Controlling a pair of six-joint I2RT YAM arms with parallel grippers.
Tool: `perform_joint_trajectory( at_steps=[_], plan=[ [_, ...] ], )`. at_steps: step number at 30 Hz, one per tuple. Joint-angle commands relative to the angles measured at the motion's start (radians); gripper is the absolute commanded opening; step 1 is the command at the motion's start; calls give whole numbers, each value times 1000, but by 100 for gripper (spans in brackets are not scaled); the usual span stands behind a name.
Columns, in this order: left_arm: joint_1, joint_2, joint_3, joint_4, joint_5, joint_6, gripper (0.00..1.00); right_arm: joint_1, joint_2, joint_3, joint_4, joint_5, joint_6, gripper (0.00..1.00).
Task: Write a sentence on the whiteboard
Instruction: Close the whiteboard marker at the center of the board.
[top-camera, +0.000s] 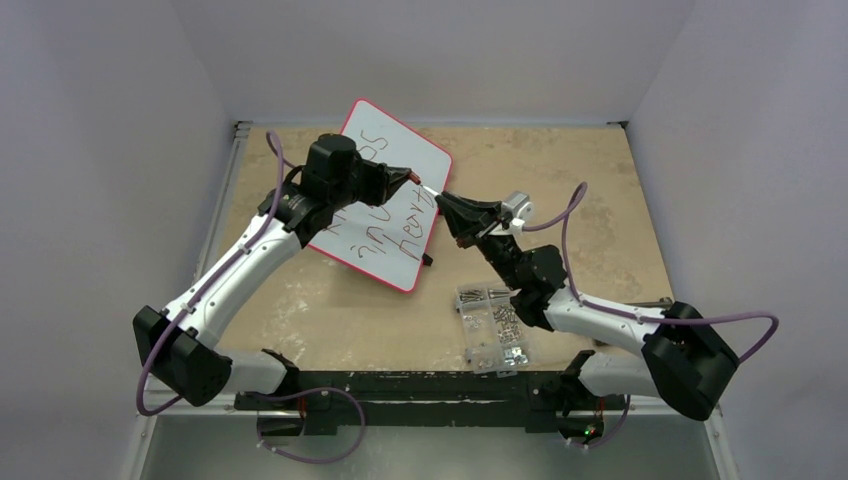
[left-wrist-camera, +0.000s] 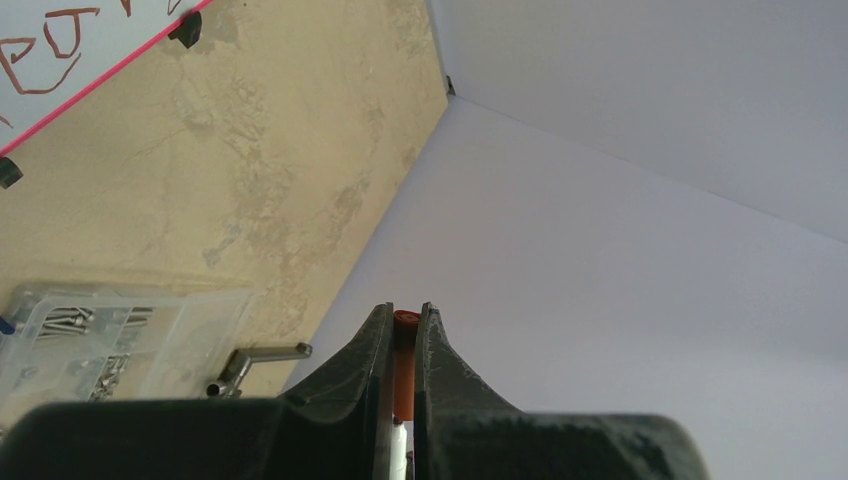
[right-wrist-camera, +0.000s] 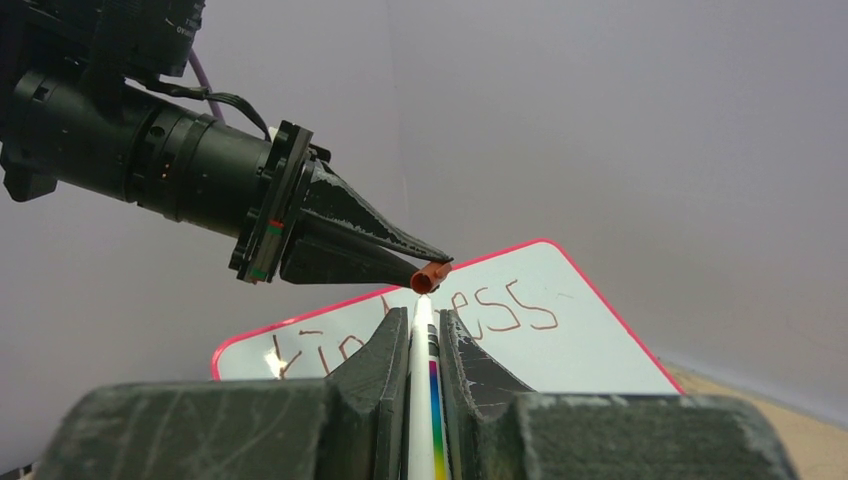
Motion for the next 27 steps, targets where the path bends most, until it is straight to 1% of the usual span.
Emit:
perform_joint_trajectory(
  at_steps=[1,8,11,27],
  plan=[
    [6,3,10,39,40,-20,0,5,14,45,29,-3,-2,0],
    [5,4,10,35,48,-23,0,5,20,51,31,-3,-3,0],
    [7,-2,1,30,27,-23,0,5,11,45,27,-5,-4,0],
    [14,12,2,32,48,-22,0,5,-11,25,53,-22,-1,0]
  ],
)
